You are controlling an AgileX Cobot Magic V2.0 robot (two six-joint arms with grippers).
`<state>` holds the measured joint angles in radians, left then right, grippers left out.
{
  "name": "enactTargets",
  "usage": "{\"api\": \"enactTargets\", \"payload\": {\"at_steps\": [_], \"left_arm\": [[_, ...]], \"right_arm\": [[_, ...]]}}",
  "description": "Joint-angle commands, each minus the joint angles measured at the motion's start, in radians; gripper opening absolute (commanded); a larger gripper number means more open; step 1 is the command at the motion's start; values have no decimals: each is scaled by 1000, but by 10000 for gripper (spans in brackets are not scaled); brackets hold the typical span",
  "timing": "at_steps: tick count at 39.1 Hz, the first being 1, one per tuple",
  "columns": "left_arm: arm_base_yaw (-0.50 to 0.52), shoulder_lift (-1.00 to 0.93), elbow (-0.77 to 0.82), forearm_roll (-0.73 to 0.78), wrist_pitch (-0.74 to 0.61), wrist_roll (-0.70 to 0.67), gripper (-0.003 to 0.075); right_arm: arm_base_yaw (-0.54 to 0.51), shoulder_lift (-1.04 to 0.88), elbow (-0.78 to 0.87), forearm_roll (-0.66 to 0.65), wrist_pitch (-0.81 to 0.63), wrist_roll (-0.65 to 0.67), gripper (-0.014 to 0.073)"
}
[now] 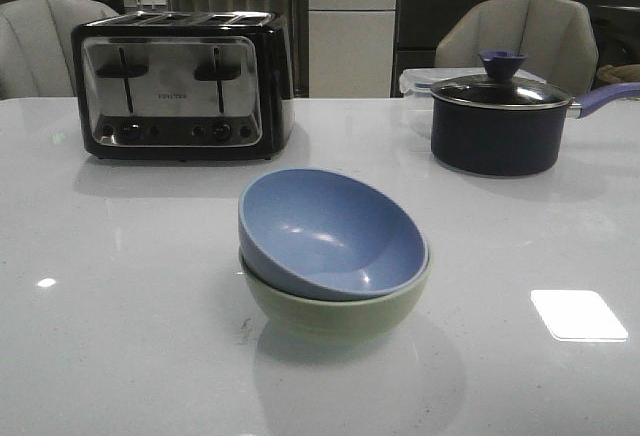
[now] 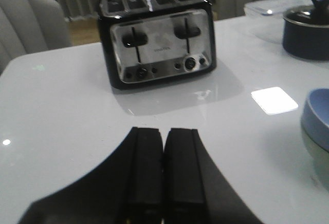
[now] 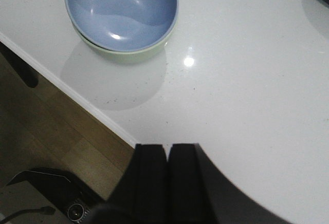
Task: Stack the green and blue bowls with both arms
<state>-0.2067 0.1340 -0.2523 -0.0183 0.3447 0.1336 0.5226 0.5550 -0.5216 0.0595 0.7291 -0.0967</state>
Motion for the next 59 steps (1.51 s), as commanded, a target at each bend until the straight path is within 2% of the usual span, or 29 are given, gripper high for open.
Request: {"api": "enactTargets", "payload": {"at_steps": [1,8,19,26,36,47,59], "left_arm": [[45,-64,56,-20,-181,2,93],[84,-140,149,-67,-249,-3,93],[84,-159,243,-70,-322,-74,93],[85,-159,260,-11,-337,-143,93],[127,-159,260,-11,-351,-143,93],[121,-159,260,6,-411,-143,93],[119,-159,260,6,-411,-143,93]], "right_arm": [[1,1,-26,-7,-64,-11,52],[1,1,-26,-7,-64,-11,52],[1,1,-26,-7,-62,-11,52],[1,1,-26,-7,-62,-11,52],[1,1,-26,-7,-62,-11,52],[1,1,-26,-7,-62,-11,52],[1,1,-26,-7,-62,-11,52]]}}
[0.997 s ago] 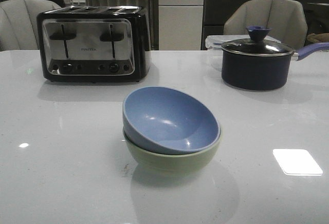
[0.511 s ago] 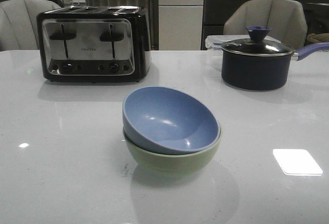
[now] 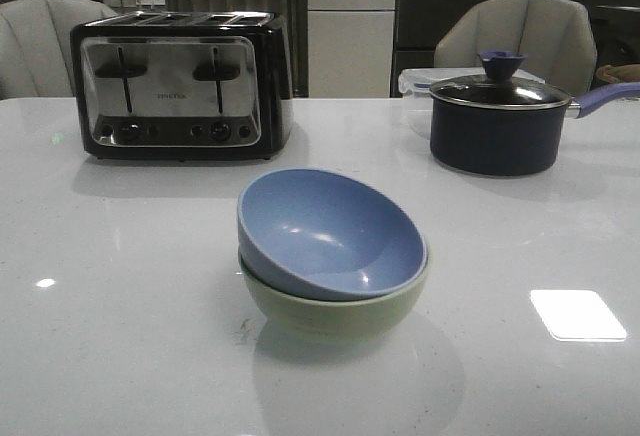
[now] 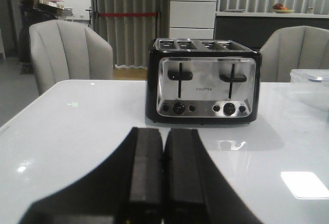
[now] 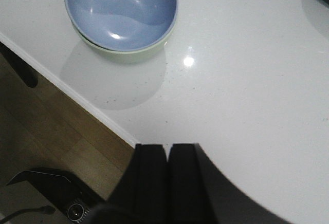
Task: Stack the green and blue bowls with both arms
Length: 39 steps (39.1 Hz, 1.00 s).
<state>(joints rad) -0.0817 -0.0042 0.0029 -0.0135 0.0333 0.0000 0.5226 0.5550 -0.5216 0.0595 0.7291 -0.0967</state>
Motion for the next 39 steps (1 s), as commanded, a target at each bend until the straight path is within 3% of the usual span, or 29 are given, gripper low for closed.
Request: {"api": "enactTargets", "payload": {"at_steps": [1,39], "left_arm": [[-6,-21,5,1,-99,-9,93],[-6,-21,5,1,-92,-9,93]], "right_arm": [[1,1,-26,-7,-62,-11,52],[-14,-31,-14,-4,-66,-11,52]]}}
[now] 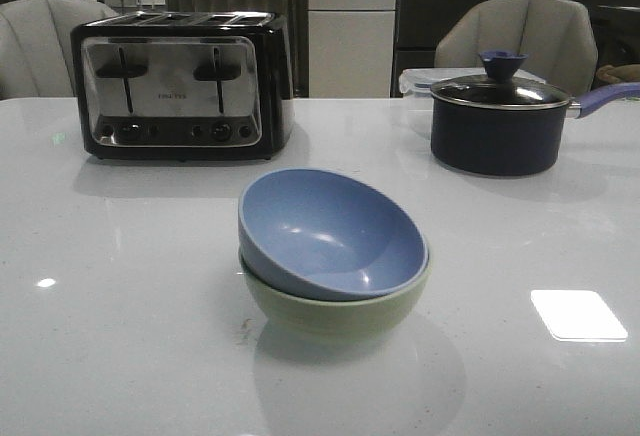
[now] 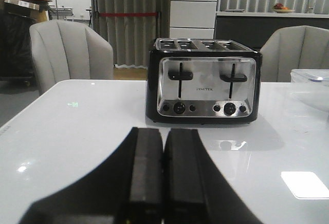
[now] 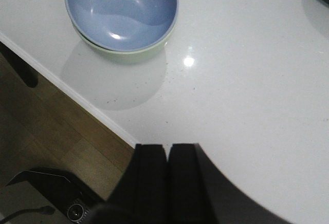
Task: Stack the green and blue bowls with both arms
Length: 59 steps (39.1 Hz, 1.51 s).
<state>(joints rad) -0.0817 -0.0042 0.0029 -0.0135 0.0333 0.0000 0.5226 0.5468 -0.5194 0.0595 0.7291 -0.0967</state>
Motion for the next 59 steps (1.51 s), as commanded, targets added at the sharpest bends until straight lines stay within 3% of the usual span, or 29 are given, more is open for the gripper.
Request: {"api": "enactTargets", "payload": {"at_steps": [1,7,13,21,26,59], "left_arm": [[-6,-21,5,1,-92,-9,93],[-6,-21,5,1,-92,-9,93],[-4,-21,5,1,-92,-9,93],[-4,-21,5,1,-92,-9,93],[-4,-21,5,1,-92,-9,93],[-4,-19,5,1,-92,-9,93]], "right_arm": [[-31,-36,-10,-2,-70,-11,52],[-187,-167,90,-7,-176,-11,52],[-359,-323,252,-3,-415,-11,52],[-496,-494,462,4,-662,-11,52],[-513,-549,544,4,-779,-11,52],[-513,-578,544,-45,-823,63,52]]}}
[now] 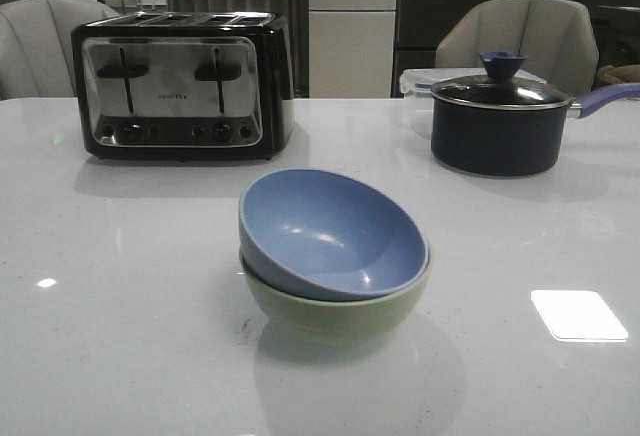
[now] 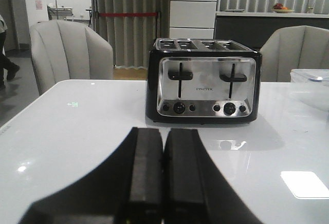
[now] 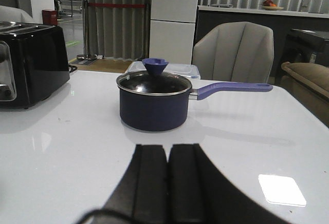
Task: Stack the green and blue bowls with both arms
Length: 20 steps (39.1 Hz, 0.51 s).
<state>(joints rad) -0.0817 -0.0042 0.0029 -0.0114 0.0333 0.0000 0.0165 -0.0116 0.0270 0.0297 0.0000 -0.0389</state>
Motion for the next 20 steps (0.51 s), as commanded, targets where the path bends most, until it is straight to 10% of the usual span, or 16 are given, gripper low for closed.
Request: {"api": "enactTargets", "payload": {"at_steps": [1,20], "left_arm": [[-4,-19,5,-1,-92,-9,93],[-4,-19,5,-1,-92,-9,93]], "right_arm": [[-7,-19,-2,-16,-94,5,52],[-7,-18,-2,-30,-86,81,52]]}}
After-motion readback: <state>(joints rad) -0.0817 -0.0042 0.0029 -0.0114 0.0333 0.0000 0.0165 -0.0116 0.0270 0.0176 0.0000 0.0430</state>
